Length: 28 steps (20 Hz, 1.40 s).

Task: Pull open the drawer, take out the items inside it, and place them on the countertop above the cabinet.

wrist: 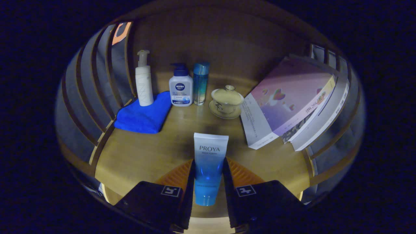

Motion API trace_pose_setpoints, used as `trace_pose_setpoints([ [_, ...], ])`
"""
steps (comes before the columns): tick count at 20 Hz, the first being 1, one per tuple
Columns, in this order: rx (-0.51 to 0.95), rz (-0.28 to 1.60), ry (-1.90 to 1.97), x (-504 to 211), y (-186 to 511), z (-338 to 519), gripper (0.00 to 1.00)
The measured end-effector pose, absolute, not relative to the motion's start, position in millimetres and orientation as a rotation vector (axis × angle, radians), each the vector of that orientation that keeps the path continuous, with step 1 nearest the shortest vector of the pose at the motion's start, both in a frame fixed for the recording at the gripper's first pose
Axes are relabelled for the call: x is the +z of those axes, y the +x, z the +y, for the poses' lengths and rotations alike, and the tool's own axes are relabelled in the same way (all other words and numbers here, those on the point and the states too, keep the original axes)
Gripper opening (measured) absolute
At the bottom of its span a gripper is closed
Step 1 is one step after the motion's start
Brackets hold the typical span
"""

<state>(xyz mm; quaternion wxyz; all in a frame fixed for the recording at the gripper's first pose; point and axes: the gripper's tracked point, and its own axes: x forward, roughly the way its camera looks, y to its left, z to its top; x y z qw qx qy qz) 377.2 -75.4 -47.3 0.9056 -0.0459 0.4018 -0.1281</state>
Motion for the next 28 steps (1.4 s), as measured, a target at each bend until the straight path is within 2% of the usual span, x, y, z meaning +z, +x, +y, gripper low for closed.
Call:
trace_pose_setpoints([
  [5,-0.272,0.813,-0.058,-48.2,373.6,-69.9,0.58],
  [9,-0.259,0.777,-0.038,-31.1,350.0,-61.4,0.66],
  [14,-0.180,0.679,-0.025,0.2,304.8,-32.2,0.66],
  [20,-0.136,0.524,-0.029,28.2,231.4,-14.4,0.80],
  [23,-0.126,0.446,-0.010,33.7,192.9,-11.0,0.81],
  [27,-0.124,0.335,0.008,38.3,141.5,-10.3,1.00],
  [28,-0.128,0.302,0.001,37.4,130.7,-10.9,1.00],
])
